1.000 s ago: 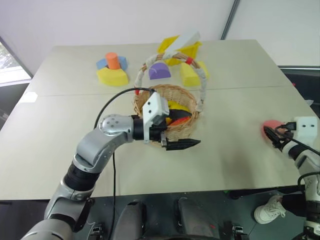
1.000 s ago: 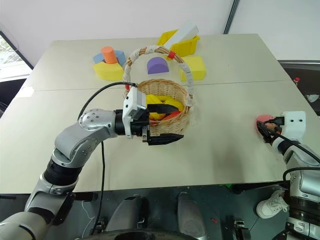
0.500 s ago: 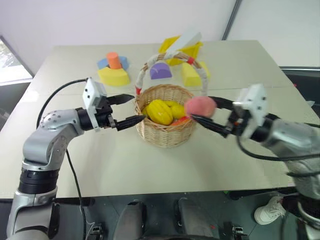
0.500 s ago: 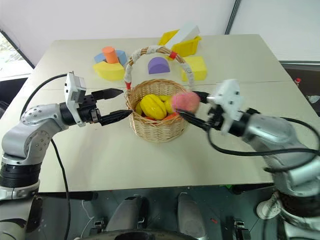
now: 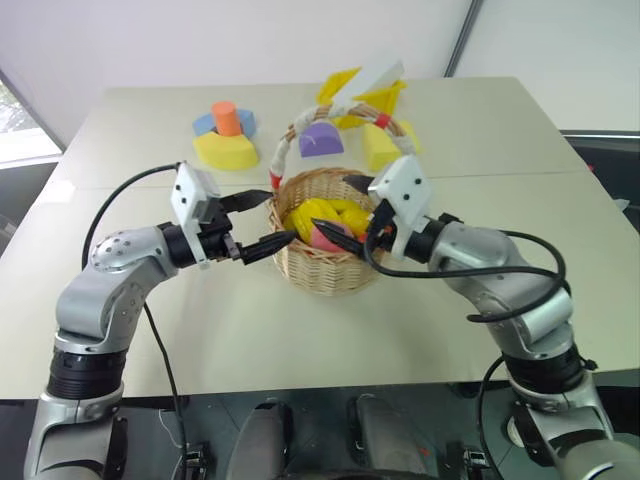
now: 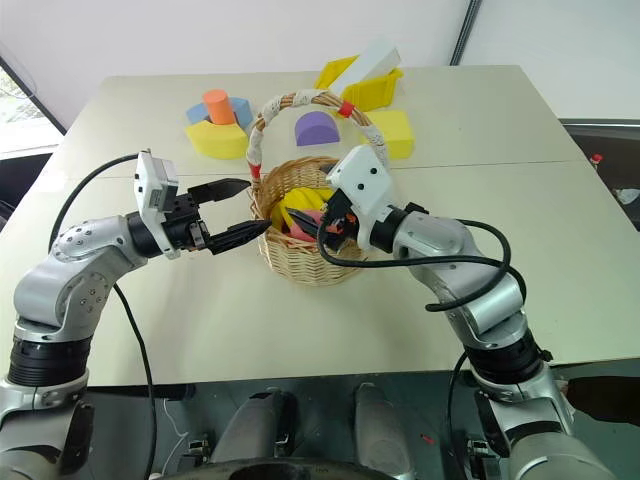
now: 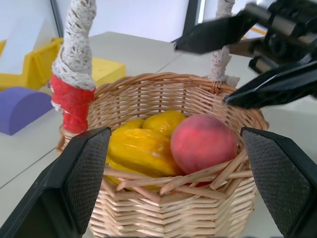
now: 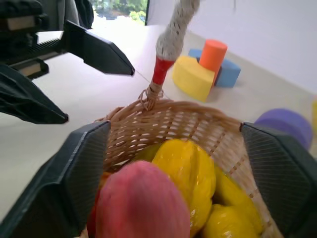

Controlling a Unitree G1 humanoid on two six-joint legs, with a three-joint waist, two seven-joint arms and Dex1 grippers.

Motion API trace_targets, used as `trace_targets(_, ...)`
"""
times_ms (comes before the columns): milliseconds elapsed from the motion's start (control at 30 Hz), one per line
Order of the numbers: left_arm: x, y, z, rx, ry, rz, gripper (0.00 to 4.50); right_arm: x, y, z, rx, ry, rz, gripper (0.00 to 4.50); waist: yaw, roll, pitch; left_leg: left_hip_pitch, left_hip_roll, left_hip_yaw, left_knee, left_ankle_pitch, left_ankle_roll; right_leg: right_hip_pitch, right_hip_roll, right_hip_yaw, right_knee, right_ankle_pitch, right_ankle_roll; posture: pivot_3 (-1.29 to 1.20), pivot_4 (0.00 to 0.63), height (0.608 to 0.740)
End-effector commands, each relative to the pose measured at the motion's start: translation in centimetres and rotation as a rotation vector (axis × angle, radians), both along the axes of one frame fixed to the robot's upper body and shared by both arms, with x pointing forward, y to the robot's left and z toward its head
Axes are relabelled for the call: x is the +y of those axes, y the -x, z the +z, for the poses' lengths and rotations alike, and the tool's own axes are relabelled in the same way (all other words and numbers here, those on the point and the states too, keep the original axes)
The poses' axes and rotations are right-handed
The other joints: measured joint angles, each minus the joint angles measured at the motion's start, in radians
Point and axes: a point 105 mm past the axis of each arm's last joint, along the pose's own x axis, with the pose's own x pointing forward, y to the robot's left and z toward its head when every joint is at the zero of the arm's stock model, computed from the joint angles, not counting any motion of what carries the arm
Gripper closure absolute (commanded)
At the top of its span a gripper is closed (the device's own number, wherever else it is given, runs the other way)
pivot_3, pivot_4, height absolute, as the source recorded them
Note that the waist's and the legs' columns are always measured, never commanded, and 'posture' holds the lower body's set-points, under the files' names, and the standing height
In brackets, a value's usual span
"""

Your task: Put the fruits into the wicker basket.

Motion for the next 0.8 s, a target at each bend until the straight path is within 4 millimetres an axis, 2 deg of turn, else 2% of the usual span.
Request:
trace_targets(33, -0.3, 0.2, 1.1, -0.041, 0.008, -0.019, 0.0, -1.4, 2.8, 2.0, -0.031, -0.075, 0.082, 0.1, 0.002, 0.0, 0.0, 0.0, 0.0, 0.0, 0.0, 0.0, 0.0, 0.0, 0.0, 0.0, 0.0, 0.0, 0.0, 0.0, 0.15, 0.74)
trace_targets(133, -0.3, 0.2, 1.0, -0.034, 0.012, -0.023, 0.0, -4.7, 3.9, 0.7, 0.062, -0.094, 0.027, 0.1, 0.002, 0.0, 0.0, 0.001, 0.0, -0.001, 0.0, 0.0, 0.001, 0.002, 0.0, 0.0, -0.001, 0.0, 0.0, 0.0, 0.15, 0.74)
trace_targets(233, -0.4, 0.2, 0.9, -0.03, 0.015, -0.028, 0.0, -6.9, 3.4, -0.4, 0.117, -0.134, -0.08, 0.1, -0.006, 0.0, 0.0, 0.003, 0.0, 0.0, 0.0, -0.001, 0.001, 0.004, 0.0, 0.0, -0.002, 0.0, 0.0, 0.0, 0.15, 0.74)
trace_targets(367, -1.0, 0.1, 0.9, -0.029, 0.025, -0.041, 0.0, -8.3, -0.3, -1.7, 0.119, -0.226, -0.273, 0.1, -0.012, -0.001, 0.0, 0.006, 0.002, 0.001, 0.0, -0.001, 0.001, 0.005, 0.003, 0.001, 0.0, 0.0, 0.0, 0.0, 0.15, 0.74)
trace_targets(500, -1.5, 0.1, 1.1, -0.034, 0.032, -0.05, 0.0, -7.7, -3.0, -2.0, 0.121, -0.316, -0.329, 0.1, -0.01, 0.0, 0.0, 0.006, 0.002, 0.001, 0.0, 0.0, 0.0, 0.004, 0.005, 0.001, 0.002, 0.0, 0.0, 0.0, 0.15, 0.74)
trace_targets(533, -1.6, 0.1, 1.1, -0.036, 0.034, -0.05, 0.0, -7.5, -3.4, -2.1, 0.132, -0.33, -0.334, 0.48, -0.008, 0.0, 0.0, 0.006, 0.002, 0.001, 0.0, 0.0, 0.0, 0.004, 0.005, 0.001, 0.002, 0.0, 0.0, 0.0, 0.15, 0.74)
trace_targets(600, -1.7, 0.1, 1.2, -0.041, 0.04, -0.046, 0.0, -7.4, -3.6, -2.3, 0.142, -0.332, -0.333, 0.91, -0.003, 0.0, 0.0, 0.004, 0.002, 0.001, 0.0, 0.0, 0.0, 0.002, 0.004, 0.001, 0.001, 0.0, 0.0, 0.0, 0.15, 0.74)
trace_targets(800, -1.7, 0.2, 0.8, -0.037, 0.046, -0.027, 0.0, -6.9, -3.2, -1.6, 0.127, -0.358, -0.305, 3.91, -0.001, 0.0, 0.0, 0.001, -0.001, 0.001, 0.0, 0.0, 0.001, 0.001, 0.001, 0.001, 0.0, 0.0, 0.0, 0.0, 0.15, 0.74)
